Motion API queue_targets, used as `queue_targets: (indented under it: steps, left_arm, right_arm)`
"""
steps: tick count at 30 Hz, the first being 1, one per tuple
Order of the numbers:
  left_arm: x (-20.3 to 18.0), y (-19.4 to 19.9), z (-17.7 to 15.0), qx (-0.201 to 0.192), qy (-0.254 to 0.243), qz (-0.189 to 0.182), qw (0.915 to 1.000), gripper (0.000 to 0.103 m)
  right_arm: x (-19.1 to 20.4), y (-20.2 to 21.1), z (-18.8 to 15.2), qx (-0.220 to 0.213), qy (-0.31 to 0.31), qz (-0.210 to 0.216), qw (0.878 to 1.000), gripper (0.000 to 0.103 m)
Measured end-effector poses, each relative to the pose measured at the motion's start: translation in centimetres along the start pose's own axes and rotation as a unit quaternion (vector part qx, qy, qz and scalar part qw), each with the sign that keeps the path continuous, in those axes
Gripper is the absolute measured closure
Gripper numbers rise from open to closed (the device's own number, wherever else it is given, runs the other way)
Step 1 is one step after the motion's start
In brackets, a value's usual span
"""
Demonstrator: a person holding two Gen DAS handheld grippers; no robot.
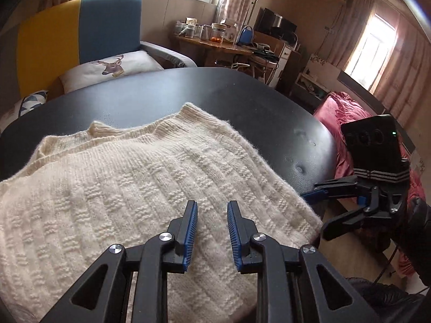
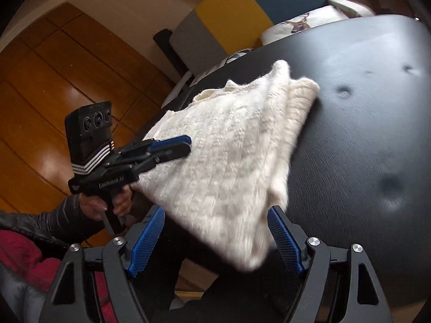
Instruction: Fold clothes
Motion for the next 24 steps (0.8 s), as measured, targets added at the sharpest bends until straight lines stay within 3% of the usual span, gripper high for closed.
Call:
queue_targets:
  steps: [3,5,7,8,10,12,13,14,15,17,22,24]
  left_arm:
    - [0.0,-0.4,-0.7,0.011,-0.001,0.001,0.9999,0.081]
    - [0.3,-1.3,-1.6,0.026,0.012,-0.001,0.9996,0.081]
    - [0.3,-1.5,-1.9,0.016,0.022,-0.001,0.9996,0.081]
    - [0.3,-1.6,-2.0,0.013,0.029,0.0,0.9995,0.081]
    - [0.4,-1.9,-1.8,0.014,0.046,0.003,0.9988,0.081]
    - [0.5,-2.1,-1.7,0.015,0.053,0.011,0.9984,0.081]
    - [0.6,-2.2,-1.6,0.014,0.063,0.013,0.9978,0.081]
    - [0.7,-2.3,-1.6,0.011,0.076,0.012,0.997,0.081]
    - [0.9,-2.4,-1.5,0.007,0.089,0.011,0.9959,0.081]
    - [1.2,-2.6,-1.3,0.001,0.109,0.007,0.994,0.081]
    - [1.6,-2.7,-0.6,-0.005,0.136,-0.017,0.9906,0.081]
    - [1.7,-1.5,-0.3,-0.013,0.143,-0.023,0.9894,0.081]
  right_arm:
    - [0.2,-1.4,0.0,0.05,-0.009,0.061,0.997,0.021]
    - [1.0,-1.2,-0.4,0.09,-0.009,0.119,0.989,0.02]
    - [2.2,-0.4,-0.9,0.113,0.012,0.171,0.979,0.019]
    - [2.5,-0.5,-1.3,0.124,0.028,0.154,0.98,0.018]
    - [2.7,-1.9,-2.0,0.16,0.061,0.075,0.982,0.019]
    - [3.6,-2.3,-2.1,0.155,0.099,0.022,0.983,0.023]
    - [4.2,-2.4,-2.1,0.152,0.12,-0.009,0.981,0.027]
    - [4.7,-2.6,-2.2,0.156,0.147,-0.049,0.976,0.039]
    - [5.1,-2.7,-2.4,0.161,0.17,-0.078,0.969,0.045]
    - [5.5,-2.8,-2.6,0.165,0.198,-0.112,0.96,0.045]
    - [5.2,-1.5,-1.2,0.161,0.193,-0.201,0.947,0.044]
    - [6.4,-0.3,-0.4,0.141,0.215,-0.243,0.935,0.033]
Point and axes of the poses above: each gripper's, at about its wrist camera, not at the fingertips, and y roughly against the way its jaws point, x to its left, z to its top, the point moved 3 cm from there along -y, roughly the way its jaws point, and after that the axes turned 8 degrees about -z, right-handed, at the moved point
